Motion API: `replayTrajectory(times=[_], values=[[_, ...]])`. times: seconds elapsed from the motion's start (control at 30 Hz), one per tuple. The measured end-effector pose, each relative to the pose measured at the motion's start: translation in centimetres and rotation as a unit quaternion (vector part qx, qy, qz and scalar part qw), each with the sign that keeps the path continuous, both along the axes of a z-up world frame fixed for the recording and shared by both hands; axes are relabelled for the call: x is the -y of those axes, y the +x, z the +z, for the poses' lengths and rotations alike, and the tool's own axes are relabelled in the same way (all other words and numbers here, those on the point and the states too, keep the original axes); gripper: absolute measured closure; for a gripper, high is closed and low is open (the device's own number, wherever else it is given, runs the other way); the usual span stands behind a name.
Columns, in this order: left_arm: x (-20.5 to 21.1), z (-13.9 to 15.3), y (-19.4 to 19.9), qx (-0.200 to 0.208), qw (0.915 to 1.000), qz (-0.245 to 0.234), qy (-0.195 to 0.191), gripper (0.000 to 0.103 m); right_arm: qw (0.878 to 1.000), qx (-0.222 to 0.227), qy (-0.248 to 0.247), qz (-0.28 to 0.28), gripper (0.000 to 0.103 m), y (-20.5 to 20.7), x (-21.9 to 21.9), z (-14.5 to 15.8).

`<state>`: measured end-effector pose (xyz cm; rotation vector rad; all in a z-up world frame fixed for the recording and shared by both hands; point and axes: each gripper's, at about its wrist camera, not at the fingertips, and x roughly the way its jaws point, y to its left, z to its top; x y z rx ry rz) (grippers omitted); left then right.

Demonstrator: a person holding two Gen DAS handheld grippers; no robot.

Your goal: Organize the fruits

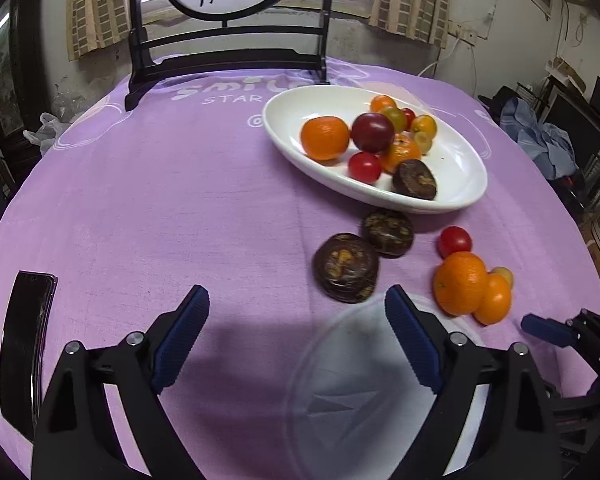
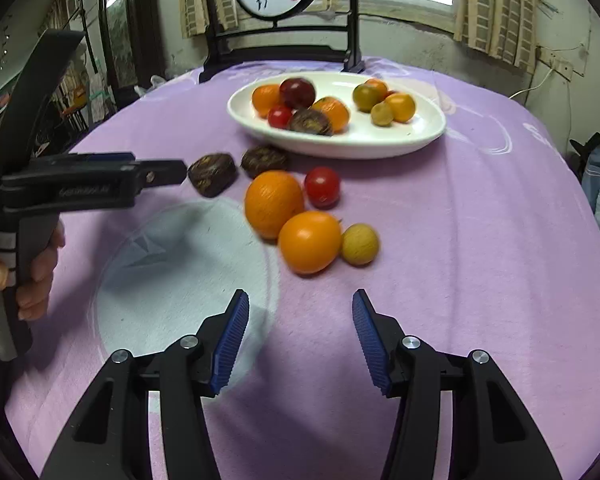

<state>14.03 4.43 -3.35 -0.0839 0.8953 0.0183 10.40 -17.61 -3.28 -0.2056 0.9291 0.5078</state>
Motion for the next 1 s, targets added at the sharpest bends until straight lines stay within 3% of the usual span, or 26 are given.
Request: replayTrajectory(times=[0.2,0.7,0.77,0.8,0.83,1.0], values=[[-1.6,0.1,0.2,-0.001,0.9996,0.017,-0.024,0.016,0.999,0.006,-0.031,0.01,0.047,0.6,-1.8,-1.0],[-1.2,-0.5,0.5,-0.013,0.9997,0.014,-0.018,0.016,0.999,0.007,-0.038,0.02,0.05,3.8,-3.4,-0.9],[-1.3,-0.5,0.6,-0.013,0.9996,0.014,-0.018,0.016,0.999,0.008,-0.034,0.018,0.054,3.9,-3.3,-0.7],[-1.3,-0.5,0.5,-0.014,0.9996,0.014,-0.018,0.016,0.999,0.004,-0.03,0.013,0.066,4.0,-3.1,-0.7],[-1.2,-0.5,0.6,-0.014,0.9997,0.013,-0.018,0.016,1.0,-0.002,-0.022,0.011,0.068,4.1,-2.9,-0.7],[-1.1,-0.6,0.6,-0.014,0.9997,0.012,-0.015,0.016,1.0,-0.004,-0.009,0.007,0.068,3.7,-2.5,-0.7]])
